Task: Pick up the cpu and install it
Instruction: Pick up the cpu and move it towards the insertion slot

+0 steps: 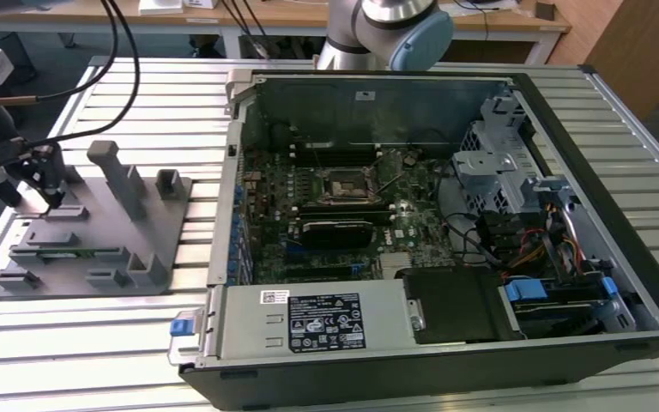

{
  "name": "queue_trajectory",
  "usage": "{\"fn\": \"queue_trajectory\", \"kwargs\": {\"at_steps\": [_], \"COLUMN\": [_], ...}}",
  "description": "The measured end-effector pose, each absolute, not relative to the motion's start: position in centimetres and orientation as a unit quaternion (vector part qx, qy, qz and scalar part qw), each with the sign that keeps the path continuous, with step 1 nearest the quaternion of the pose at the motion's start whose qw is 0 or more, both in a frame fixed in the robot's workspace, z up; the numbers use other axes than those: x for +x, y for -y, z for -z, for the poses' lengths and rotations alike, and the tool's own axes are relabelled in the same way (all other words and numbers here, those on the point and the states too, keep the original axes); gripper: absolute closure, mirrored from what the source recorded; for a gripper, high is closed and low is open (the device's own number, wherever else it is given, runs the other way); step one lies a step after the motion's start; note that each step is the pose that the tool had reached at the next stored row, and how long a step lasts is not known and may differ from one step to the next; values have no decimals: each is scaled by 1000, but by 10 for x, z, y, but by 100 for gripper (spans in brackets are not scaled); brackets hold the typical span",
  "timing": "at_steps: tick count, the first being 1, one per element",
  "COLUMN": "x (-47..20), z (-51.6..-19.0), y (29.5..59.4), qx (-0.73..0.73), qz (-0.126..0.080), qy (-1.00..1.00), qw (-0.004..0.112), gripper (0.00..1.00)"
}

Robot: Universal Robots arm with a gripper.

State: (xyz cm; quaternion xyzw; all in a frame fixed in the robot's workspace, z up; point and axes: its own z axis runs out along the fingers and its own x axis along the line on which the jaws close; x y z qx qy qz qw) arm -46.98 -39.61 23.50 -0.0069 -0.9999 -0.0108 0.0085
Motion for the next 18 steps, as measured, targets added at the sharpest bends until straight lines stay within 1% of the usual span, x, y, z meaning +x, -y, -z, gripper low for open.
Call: {"fn": "queue_trajectory", "kwargs": {"at_steps": [18], "x": [-470], "z": [-238], "y": [396], "qx": [-7], "qz": [11], "qy": [1000], "qw": [9], "gripper": [46]}}
